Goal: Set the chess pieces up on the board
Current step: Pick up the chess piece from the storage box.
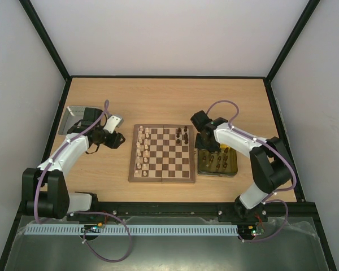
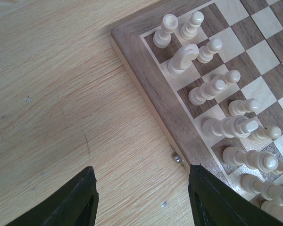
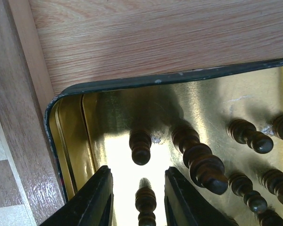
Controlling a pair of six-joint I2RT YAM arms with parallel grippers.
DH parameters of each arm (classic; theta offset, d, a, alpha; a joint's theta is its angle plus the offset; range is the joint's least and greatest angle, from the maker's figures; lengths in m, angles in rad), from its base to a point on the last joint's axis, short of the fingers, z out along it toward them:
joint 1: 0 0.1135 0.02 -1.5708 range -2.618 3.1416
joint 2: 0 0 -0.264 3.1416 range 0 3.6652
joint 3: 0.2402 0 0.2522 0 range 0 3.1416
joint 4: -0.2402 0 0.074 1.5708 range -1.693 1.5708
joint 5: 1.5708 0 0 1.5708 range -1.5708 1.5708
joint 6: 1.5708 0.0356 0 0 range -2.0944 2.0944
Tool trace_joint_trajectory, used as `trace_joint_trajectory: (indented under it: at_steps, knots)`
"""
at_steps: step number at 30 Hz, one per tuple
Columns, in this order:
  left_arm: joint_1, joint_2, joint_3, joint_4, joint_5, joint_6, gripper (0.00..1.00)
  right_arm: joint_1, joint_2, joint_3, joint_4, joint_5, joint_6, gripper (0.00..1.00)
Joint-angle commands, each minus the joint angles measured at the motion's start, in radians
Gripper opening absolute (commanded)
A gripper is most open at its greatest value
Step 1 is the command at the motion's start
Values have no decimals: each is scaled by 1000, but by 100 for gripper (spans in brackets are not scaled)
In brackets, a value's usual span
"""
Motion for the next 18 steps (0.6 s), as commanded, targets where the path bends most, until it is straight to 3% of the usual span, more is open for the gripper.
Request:
trace_joint_trajectory:
  at_steps: [1, 18]
  knots:
    - [-4, -21, -16, 0, 16, 4, 55, 2, 21, 24, 8, 32, -3, 29]
    - [-4, -29, -17, 1, 13, 1, 55, -3, 56, 25, 37, 39, 1, 22]
